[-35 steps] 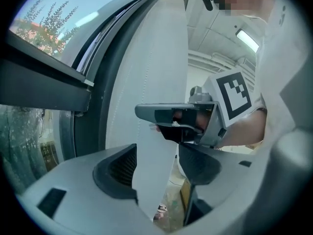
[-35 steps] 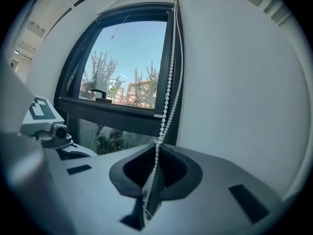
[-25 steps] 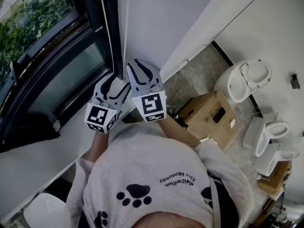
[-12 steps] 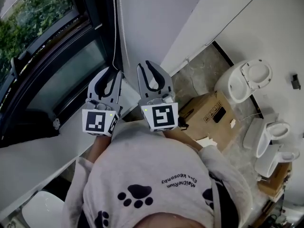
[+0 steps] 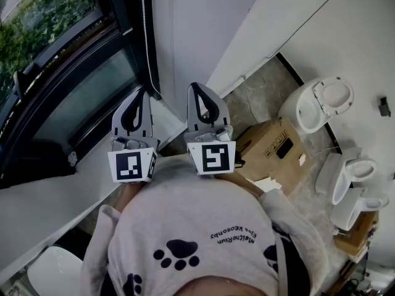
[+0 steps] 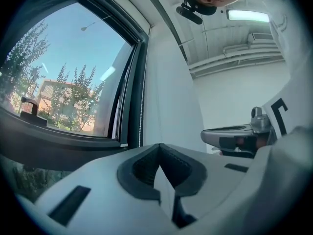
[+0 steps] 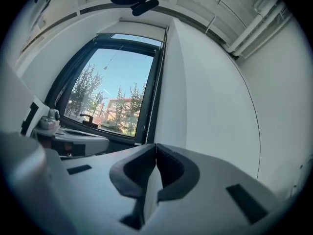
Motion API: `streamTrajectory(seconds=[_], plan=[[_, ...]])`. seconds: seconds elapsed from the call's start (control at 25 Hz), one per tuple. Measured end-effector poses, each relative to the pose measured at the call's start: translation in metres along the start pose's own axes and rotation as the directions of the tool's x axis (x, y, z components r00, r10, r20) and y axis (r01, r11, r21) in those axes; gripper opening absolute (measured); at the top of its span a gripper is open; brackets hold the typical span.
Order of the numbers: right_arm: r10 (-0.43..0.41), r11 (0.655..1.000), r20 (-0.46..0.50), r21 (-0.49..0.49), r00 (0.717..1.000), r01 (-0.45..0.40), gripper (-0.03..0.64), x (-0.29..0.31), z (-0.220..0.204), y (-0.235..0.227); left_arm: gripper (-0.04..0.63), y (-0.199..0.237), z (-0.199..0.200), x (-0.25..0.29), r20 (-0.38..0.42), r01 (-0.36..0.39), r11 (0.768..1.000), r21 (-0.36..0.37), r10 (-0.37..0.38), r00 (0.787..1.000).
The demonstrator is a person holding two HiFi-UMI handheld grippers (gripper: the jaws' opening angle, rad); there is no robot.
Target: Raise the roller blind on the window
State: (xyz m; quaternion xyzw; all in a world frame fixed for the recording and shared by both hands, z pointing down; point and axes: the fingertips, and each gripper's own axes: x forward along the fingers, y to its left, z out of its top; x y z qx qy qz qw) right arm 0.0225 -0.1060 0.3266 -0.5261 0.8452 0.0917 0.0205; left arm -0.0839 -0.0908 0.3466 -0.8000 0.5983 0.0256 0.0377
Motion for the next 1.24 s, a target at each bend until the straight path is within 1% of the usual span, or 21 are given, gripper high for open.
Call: streamTrajectory(seconds=[0.08, 0.24, 0.4, 0.52, 0.68, 0.92, 1.04, 1.24], plan=[[-0.003, 1.0, 0.006, 0.0, 1.0, 0.003, 0.011, 0.0, 0.0, -0.001, 0.009, 0.0, -0.002, 0.0, -0.014, 0.002, 1.0, 0.0, -0.002, 1.0], [0.017, 0.998, 0.008, -0.058, 1.0, -0.017, 0.009, 0.002, -0.002, 0.001, 0.008, 0.002, -0.003, 0.001, -0.021, -0.006, 1.0, 0.0, 0.006, 1.0], [0.021, 1.0, 0.015, -0.005, 1.0, -0.021, 0.009, 0.001, -0.003, -0.001, 0.009, 0.004, -0.004, 0.001, -0.018, -0.007, 1.0, 0.0, 0.007, 1.0], [0.019, 1.0, 0.001, -0.007, 1.0, -0.019, 0.009, 0.001, -0.005, -0.002, 0.009, 0.008, -0.009, 0.0, -0.03, -0.01, 1.0, -0.009, 0.01, 1.0], [0.024, 1.0, -0.003, -0.018, 1.0, -0.024, 0.009, 0.002, -0.005, -0.004, 0.009, 0.009, -0.007, 0.003, -0.03, -0.013, 1.0, 0.0, 0.013, 0.999], [0.05, 0.998, -0.006, -0.026, 0.999, -0.05, 0.009, 0.001, -0.008, -0.006, 0.009, -0.002, -0.009, 0.004, -0.034, -0.002, 1.0, -0.003, 0.002, 0.999], [0.052, 0.999, -0.019, -0.015, 0.998, -0.052, 0.009, -0.002, -0.016, -0.011, 0.009, -0.006, -0.01, 0.005, -0.026, -0.008, 1.0, 0.002, 0.008, 1.0], [0.076, 0.997, -0.011, -0.028, 0.997, -0.076, 0.009, -0.009, -0.022, -0.016, 0.009, -0.019, -0.017, -0.001, -0.025, -0.019, 1.0, -0.004, 0.019, 0.999]])
